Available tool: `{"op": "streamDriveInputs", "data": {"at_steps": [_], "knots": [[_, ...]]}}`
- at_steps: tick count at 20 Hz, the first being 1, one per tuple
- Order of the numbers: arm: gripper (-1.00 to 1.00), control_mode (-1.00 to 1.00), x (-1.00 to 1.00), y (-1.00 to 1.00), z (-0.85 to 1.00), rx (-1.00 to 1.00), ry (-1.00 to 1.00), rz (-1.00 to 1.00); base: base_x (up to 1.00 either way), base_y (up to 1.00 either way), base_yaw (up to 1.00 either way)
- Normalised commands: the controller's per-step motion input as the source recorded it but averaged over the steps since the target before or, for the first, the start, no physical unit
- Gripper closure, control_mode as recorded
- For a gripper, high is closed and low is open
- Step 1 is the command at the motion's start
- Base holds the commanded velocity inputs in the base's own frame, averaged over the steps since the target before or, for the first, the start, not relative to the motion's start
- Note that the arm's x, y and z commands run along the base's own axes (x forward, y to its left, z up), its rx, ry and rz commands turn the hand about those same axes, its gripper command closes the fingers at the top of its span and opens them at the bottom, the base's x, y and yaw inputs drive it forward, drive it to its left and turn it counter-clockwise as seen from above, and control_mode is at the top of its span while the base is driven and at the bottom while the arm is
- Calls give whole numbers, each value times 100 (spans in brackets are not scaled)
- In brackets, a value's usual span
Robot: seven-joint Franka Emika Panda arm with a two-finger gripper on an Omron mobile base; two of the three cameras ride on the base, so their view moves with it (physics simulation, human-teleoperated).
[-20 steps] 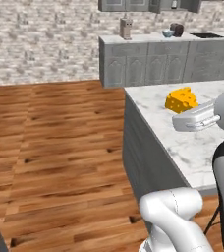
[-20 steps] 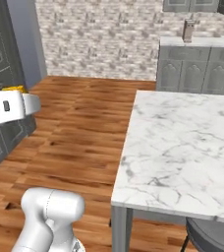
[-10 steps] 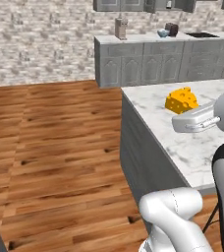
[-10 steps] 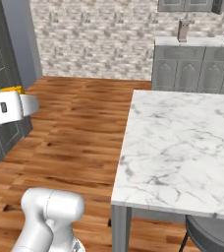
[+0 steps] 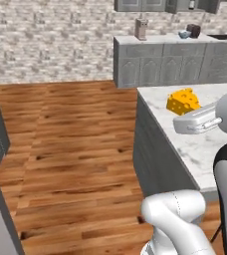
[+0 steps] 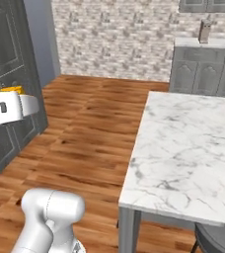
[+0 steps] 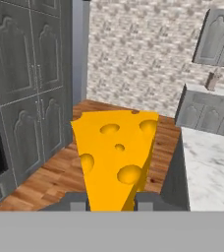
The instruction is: Pick the cheese from the fridge and the cheese grater from the cabinet and place them next to the salad bowl.
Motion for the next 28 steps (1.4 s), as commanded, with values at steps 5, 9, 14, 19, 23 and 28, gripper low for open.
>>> {"op": "streamDriveInputs", "data": {"at_steps": [5,9,14,19,23,28], "knots": [[100,100,0,0,0,0,0,0,9,45,32],[100,100,0,0,0,0,0,0,42,32,25],[100,100,0,0,0,0,0,0,94,0,12],[100,100,0,0,0,0,0,0,100,-43,0],[100,100,0,0,0,0,0,0,100,-18,-3],[100,100,0,0,0,0,0,0,100,-4,-5]]}}
